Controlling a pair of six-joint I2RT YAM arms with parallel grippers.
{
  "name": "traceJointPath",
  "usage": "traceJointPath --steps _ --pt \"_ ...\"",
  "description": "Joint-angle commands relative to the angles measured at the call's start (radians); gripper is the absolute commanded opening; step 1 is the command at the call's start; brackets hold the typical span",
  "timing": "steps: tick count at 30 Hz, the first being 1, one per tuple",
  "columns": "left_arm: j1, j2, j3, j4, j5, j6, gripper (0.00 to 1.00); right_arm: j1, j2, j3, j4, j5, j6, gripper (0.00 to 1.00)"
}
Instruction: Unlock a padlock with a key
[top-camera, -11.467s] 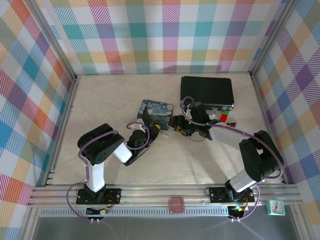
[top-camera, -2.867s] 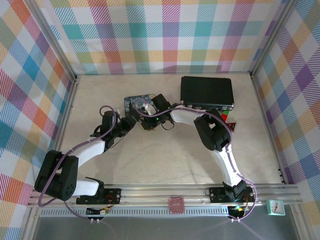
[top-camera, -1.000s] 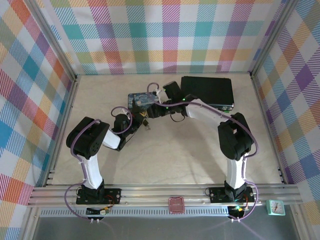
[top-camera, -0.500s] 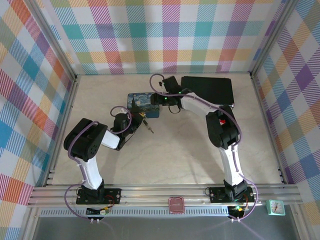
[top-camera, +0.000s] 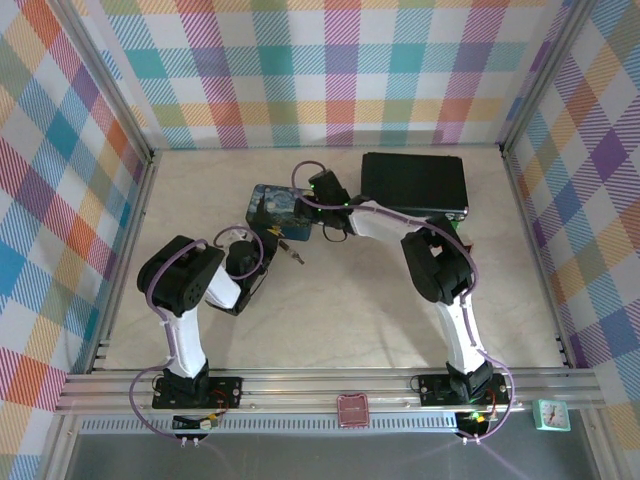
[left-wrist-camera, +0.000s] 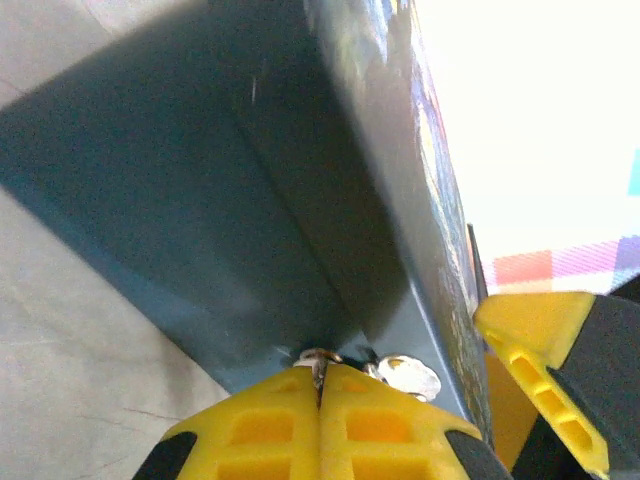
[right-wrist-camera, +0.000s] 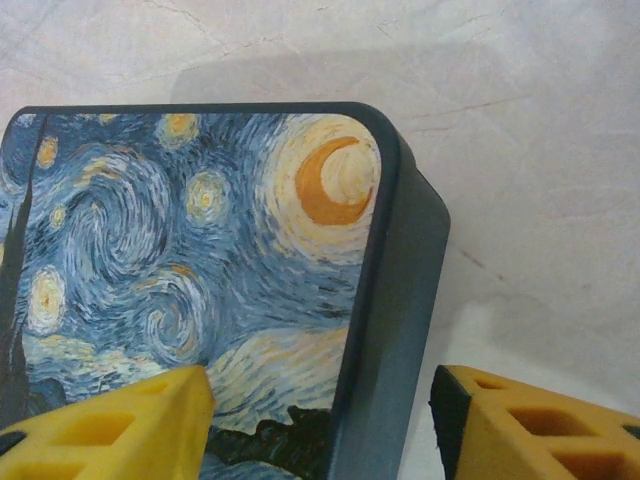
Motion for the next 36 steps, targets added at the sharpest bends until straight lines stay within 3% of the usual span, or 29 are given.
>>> traceJointPath --steps 1,6,13,36 --pt "-0.022 0.026 -0.032 0.022 -0.162 -0.042 0.0 0.018 0.018 -0.014 -0.094 0.053 0.099 0.59" --pt "-0.029 0.016 -0.058 0.025 -0.273 -0.079 0.0 0.021 0.018 -0.014 -0.11 0.102 0.192 0.57" --pt "0.013 0.062 -0.02 0.034 -0.233 -0.115 0.0 0.02 0.034 0.066 -0.204 0.147 0.194 0.57" --pt "0.026 -0.042 -0.089 0.021 -0.404 -0.084 0.0 0.014 0.088 0.146 -0.239 0.138 0.23 0.57"
